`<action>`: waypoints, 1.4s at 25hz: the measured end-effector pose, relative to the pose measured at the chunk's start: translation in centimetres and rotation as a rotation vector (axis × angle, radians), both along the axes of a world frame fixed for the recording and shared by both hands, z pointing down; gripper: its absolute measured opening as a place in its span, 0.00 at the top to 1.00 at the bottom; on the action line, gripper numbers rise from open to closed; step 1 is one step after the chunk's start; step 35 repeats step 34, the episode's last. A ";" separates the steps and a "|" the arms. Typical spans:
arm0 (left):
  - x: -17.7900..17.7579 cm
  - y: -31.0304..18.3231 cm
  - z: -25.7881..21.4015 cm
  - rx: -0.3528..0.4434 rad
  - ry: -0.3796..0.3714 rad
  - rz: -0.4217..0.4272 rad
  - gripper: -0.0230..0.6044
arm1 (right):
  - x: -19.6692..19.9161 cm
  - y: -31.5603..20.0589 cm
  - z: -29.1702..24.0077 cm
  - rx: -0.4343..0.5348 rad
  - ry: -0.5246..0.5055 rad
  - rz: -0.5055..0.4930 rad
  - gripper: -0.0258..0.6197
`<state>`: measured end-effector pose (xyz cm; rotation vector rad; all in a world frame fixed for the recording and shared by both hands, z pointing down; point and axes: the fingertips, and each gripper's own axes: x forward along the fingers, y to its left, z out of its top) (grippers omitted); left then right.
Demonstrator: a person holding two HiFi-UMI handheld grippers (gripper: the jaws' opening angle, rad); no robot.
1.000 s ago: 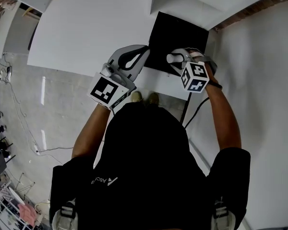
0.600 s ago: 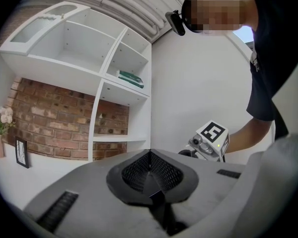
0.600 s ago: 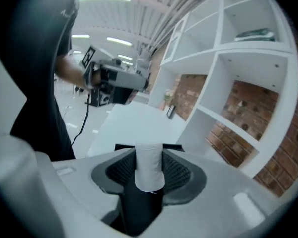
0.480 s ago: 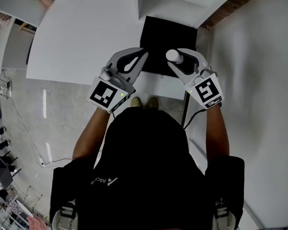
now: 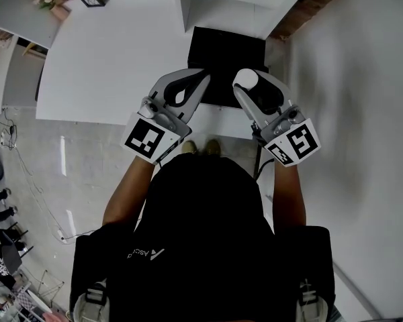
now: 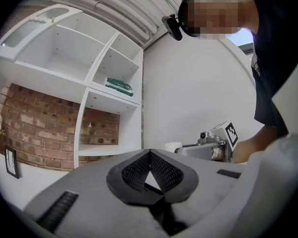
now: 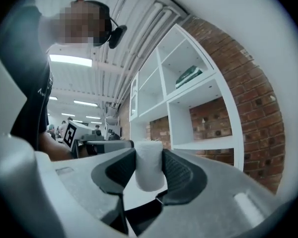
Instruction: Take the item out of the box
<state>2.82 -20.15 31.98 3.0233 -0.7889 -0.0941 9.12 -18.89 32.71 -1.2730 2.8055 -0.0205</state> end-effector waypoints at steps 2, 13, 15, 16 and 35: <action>0.1 0.2 -0.2 0.005 0.001 0.002 0.97 | 0.2 0.3 -0.3 0.003 -0.052 0.005 0.70; 0.7 1.6 -0.8 0.012 0.010 -0.003 0.97 | 0.1 2.3 -0.7 0.025 -0.114 0.008 0.70; 0.7 1.5 -0.5 0.007 0.003 -0.005 0.97 | 0.0 2.4 -0.6 0.025 -0.111 0.005 0.70; 0.6 1.5 -0.4 0.004 -0.003 -0.006 0.97 | 0.1 2.4 -0.6 0.025 -0.111 0.003 0.70; 0.6 1.5 -0.6 0.008 0.004 -0.025 0.97 | 0.2 2.5 -1.0 0.037 -0.115 -0.020 0.70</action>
